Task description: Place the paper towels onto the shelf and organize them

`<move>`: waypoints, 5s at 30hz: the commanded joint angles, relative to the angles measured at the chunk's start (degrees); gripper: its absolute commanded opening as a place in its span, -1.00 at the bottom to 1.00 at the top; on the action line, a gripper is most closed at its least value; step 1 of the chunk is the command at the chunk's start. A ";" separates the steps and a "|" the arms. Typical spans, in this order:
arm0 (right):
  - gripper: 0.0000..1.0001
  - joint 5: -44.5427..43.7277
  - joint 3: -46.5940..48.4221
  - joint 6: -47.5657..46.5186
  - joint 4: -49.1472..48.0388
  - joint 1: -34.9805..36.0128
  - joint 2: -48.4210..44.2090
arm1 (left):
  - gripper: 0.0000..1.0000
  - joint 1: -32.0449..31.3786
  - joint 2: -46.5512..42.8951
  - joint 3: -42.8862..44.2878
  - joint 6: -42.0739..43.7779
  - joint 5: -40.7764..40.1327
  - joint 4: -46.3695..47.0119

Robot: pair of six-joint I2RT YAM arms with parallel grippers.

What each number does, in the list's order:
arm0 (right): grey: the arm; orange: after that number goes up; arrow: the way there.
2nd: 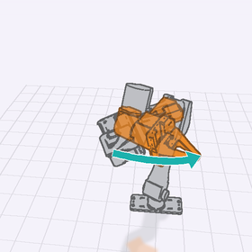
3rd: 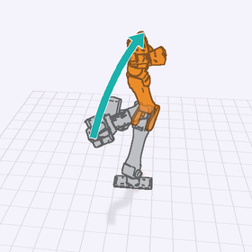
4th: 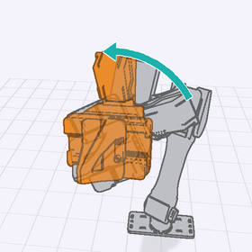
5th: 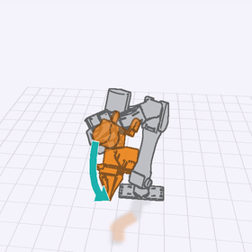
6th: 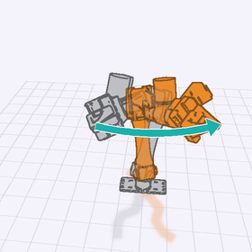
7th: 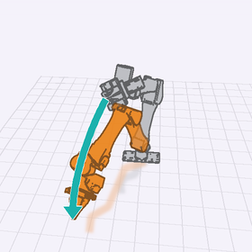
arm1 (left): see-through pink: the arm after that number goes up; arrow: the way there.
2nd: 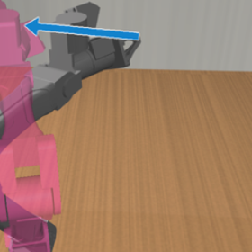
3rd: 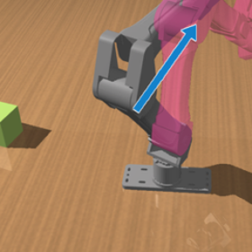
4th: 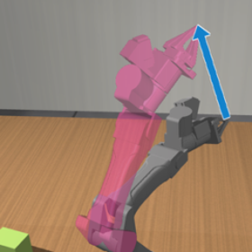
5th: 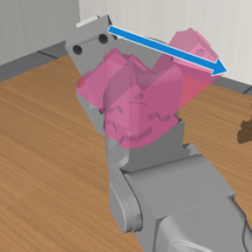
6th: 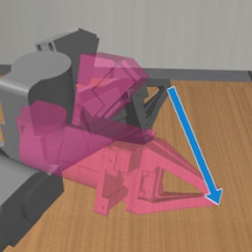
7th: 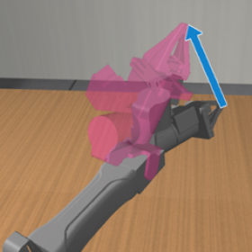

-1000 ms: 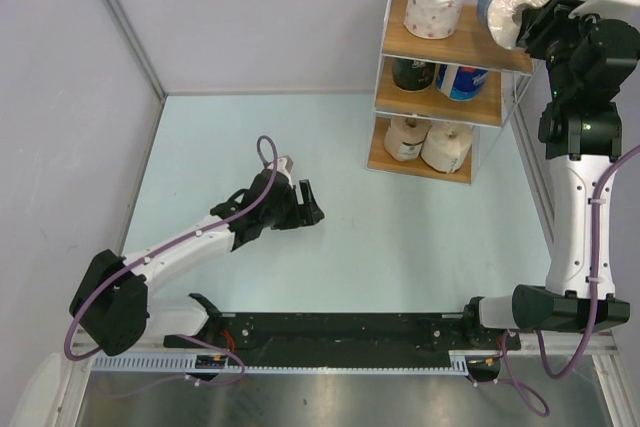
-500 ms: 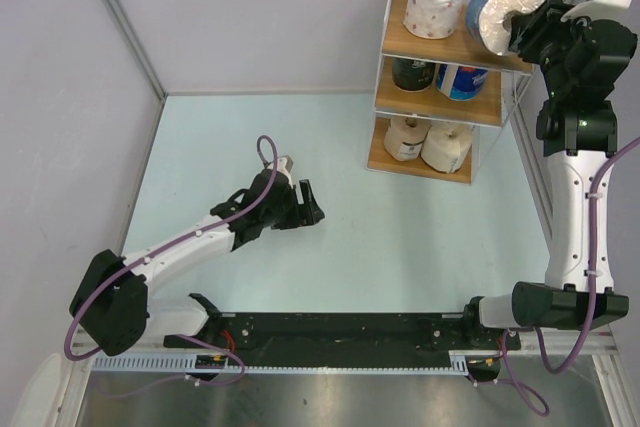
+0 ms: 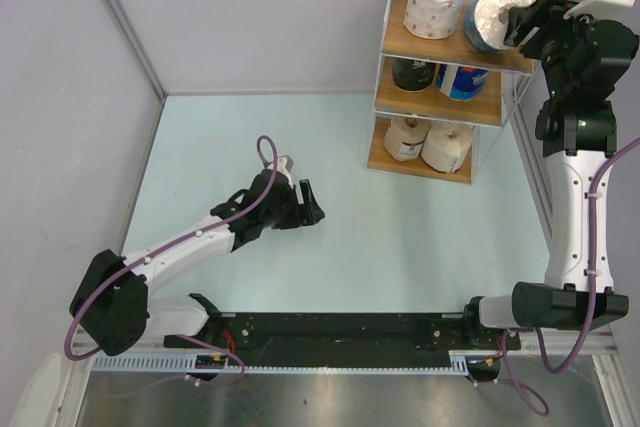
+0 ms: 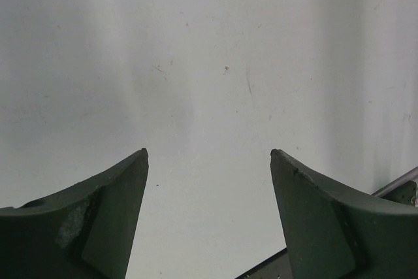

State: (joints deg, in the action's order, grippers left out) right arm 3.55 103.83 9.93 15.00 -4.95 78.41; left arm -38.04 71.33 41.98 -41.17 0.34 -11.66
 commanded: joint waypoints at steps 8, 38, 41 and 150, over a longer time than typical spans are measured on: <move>0.46 1.90 1.63 2.63 -6.74 -0.32 2.97 | 0.61 0.42 -0.93 -0.05 -0.76 0.10 1.11; 0.99 -0.12 -26.84 3.77 -7.63 10.75 -19.00 | 0.73 0.42 0.39 9.44 7.68 -6.67 -5.83; 0.99 -3.46 -28.33 5.97 -6.66 10.66 -20.14 | 0.78 0.42 0.04 9.27 7.59 -7.37 -6.01; 0.99 17.61 -47.49 12.84 0.90 9.60 -27.87 | -0.64 -3.71 -20.95 5.66 30.80 -39.54 15.18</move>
State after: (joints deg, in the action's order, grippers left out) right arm 23.09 56.66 26.30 15.22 3.42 51.66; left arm -43.13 58.89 49.04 -5.10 -34.52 7.66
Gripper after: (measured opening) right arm 0.996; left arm 0.096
